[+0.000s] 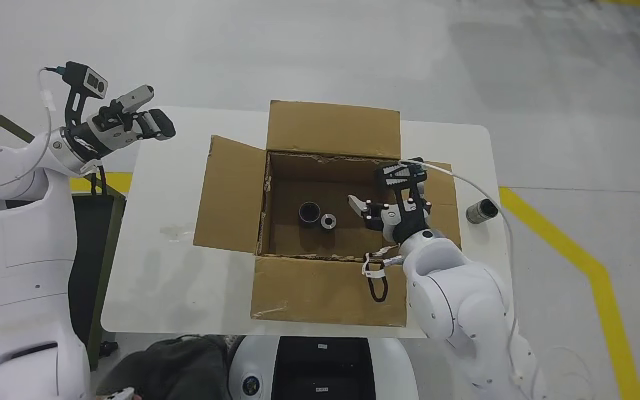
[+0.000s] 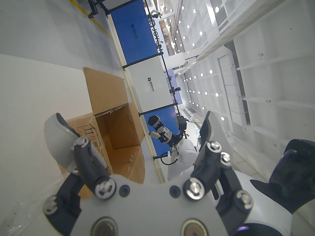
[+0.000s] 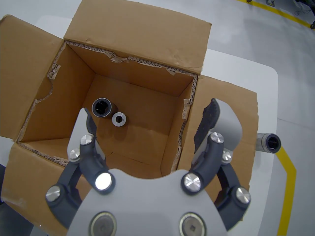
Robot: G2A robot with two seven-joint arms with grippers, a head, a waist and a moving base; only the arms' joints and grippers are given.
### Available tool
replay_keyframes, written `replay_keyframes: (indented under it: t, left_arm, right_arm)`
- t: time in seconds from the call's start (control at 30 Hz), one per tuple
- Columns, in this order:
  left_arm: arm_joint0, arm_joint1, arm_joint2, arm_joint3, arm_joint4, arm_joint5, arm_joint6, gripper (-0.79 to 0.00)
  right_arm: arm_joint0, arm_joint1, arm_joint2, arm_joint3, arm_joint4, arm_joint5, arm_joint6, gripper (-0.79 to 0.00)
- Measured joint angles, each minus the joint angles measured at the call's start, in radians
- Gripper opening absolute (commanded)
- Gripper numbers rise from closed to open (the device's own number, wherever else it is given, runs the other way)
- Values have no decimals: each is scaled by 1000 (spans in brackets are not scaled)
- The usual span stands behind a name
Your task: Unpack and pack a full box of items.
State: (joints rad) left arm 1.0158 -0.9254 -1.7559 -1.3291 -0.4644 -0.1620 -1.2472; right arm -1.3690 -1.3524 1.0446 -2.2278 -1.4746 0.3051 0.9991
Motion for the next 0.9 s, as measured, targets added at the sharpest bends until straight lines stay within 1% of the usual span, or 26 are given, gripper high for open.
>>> replay_keyframes:
  t: [0.47,0.53,0.67,0.8,0.9]
  left_arm:
    - [0,0,0,0,0,0,0,0]
    - [0,0,0,0,0,0,0,0]
    - [0,0,0,0,0,0,0,0]
    - [0,0,0,0,0,0,0,0]
    - [0,0,0,0,0,0,0,0]
  right_arm:
    - [0,0,0,0,0,0,0,0]
    - [6,0,-9,8,16,-17,-5,0]
    - [60,0,1,43,128,-188,18,0]
    - [131,-5,-22,113,203,-299,68,0]
    - [193,-11,-54,207,274,-378,80,0]
